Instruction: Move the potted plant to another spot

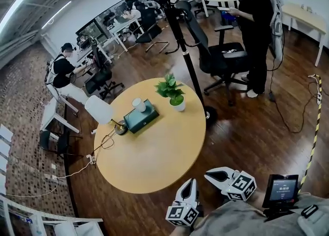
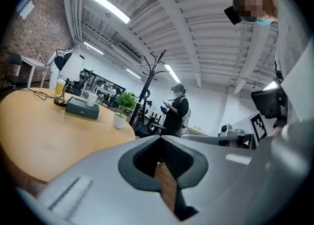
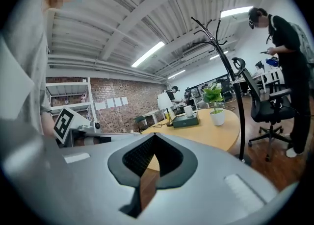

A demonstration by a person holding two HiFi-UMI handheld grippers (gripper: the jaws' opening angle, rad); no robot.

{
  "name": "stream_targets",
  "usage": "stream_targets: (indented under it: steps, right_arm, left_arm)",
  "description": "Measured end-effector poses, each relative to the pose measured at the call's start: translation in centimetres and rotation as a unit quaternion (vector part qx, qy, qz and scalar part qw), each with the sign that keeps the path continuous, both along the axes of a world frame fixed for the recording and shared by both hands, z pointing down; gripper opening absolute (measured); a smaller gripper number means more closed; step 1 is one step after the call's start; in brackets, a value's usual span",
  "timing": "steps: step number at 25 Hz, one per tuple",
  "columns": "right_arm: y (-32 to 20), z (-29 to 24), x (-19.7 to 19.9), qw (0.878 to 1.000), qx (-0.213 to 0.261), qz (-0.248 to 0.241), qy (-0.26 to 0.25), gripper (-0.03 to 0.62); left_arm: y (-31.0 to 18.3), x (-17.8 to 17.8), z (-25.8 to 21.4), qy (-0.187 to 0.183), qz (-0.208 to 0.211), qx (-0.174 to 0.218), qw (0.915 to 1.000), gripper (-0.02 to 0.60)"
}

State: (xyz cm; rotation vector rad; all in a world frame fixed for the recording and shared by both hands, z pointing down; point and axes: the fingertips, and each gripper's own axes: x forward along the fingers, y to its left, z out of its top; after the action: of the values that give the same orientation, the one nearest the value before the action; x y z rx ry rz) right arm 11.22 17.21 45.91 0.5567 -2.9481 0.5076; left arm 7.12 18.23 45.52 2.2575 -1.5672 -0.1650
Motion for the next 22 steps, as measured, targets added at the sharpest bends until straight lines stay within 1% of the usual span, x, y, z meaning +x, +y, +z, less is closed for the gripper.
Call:
stream_targets:
  steps: [6,12,17,22]
  right_arm:
    - [-6.8,0.0,0.3,1.000,-0.006,-0.018,-0.002,0.000]
    - [-11.0,0.8,-0.2,1.000,-0.017,-0.026,-0.002,0.001]
    - [-14.0,1.8,-2.0,1.000,-0.018,-0.023,0.003,0.000]
    - [-16.7,2.4,-4.4,1.000,-0.018,-0.002,0.014,0.000]
  left_arm:
    - [-6.5,0.1,0.0,-0.002,-0.026,-0.009,0.9996,0.000]
    - [-10.3,-0.4,0.7,0.001,-0.041,-0.019,0.9990,0.002]
    - [-13.5,-2.3,1.3,0.004,-0.042,-0.018,0.9990,0.002]
    - [-16.6,-5.0,2.0,0.012,-0.025,-0.016,0.9995,0.002]
